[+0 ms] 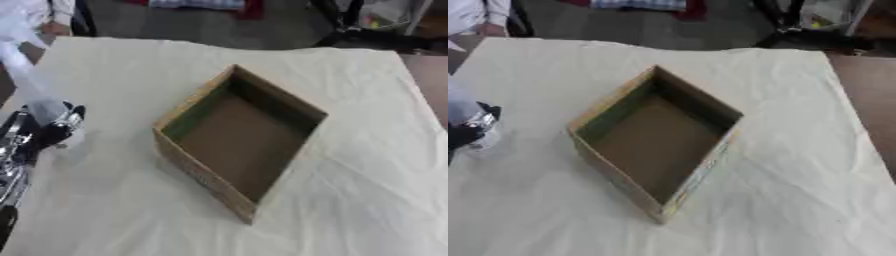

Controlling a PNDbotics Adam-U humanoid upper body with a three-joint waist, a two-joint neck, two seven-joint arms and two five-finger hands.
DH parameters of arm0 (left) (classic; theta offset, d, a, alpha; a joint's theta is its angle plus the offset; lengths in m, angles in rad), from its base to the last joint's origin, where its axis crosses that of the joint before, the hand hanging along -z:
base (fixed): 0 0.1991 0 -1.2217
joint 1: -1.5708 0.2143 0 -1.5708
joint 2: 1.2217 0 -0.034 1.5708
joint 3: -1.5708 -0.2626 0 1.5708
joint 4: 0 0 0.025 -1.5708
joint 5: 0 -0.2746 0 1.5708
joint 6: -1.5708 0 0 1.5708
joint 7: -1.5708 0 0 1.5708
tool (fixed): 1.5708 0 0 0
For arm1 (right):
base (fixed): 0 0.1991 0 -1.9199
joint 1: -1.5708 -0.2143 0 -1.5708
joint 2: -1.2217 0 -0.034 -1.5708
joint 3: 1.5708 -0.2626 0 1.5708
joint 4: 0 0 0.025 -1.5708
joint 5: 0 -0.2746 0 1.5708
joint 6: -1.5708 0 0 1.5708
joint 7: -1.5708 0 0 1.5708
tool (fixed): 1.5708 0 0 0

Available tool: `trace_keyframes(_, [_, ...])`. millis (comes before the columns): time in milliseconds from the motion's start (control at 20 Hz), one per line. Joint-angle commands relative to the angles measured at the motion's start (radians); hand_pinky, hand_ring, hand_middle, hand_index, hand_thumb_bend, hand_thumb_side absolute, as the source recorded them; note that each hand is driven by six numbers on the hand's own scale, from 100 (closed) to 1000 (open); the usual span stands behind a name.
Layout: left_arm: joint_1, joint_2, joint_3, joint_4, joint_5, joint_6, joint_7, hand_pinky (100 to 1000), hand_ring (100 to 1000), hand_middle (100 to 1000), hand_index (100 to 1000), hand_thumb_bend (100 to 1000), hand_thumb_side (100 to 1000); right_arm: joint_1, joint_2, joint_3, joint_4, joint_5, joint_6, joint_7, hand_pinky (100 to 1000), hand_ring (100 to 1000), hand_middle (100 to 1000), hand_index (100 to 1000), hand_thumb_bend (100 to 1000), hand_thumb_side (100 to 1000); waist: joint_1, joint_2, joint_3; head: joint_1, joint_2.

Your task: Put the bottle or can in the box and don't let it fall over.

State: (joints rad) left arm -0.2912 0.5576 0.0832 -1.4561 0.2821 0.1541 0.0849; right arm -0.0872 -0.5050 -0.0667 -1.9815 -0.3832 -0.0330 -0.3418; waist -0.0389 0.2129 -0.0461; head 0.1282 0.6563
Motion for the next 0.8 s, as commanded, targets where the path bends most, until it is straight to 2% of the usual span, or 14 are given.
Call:
trace_keyframes(50, [-0.015, 0.037, 0.01, -0.027, -0.002, -0.005, -0.017, 1000, 586, 585, 385, 280, 100, -0.005, -0.018, -0.01, -0.018, 0.001, 0.001, -0.001, 944, 996, 880, 723, 100, 511, 0.005, -0.013, -0.002, -0.004, -0.005])
trace_keyframes(300, [-0.013, 0.041, 0.014, -0.037, -0.001, 0.002, -0.026, 1000, 586, 585, 385, 280, 100, -0.005, -0.019, -0.011, -0.018, 0.002, 0.001, -0.002, 944, 996, 880, 723, 100, 511, 0.006, -0.014, -0.002, -0.005, -0.004])
trace_keyframes(350, [-0.014, 0.041, 0.015, -0.038, -0.001, 0.002, -0.026, 1000, 556, 548, 332, 265, 100, -0.005, -0.019, -0.011, -0.018, 0.002, 0.001, -0.002, 945, 996, 879, 721, 100, 515, 0.006, -0.014, -0.002, -0.005, -0.003])
trace_keyframes(650, [-0.041, 0.078, 0.027, -0.102, 0.021, 0.014, -0.011, 1000, 516, 500, 262, 229, 100, 0.0, -0.025, -0.014, -0.018, -0.002, 0.003, -0.009, 945, 996, 879, 720, 100, 516, 0.014, -0.021, -0.001, -0.015, 0.006])
trace_keyframes(800, [-0.058, 0.087, 0.024, -0.128, 0.024, 0.019, -0.008, 1000, 519, 503, 236, 228, 100, 0.001, -0.026, -0.014, -0.018, -0.004, 0.002, -0.011, 946, 996, 878, 719, 100, 517, 0.015, -0.023, -0.001, -0.015, 0.009])
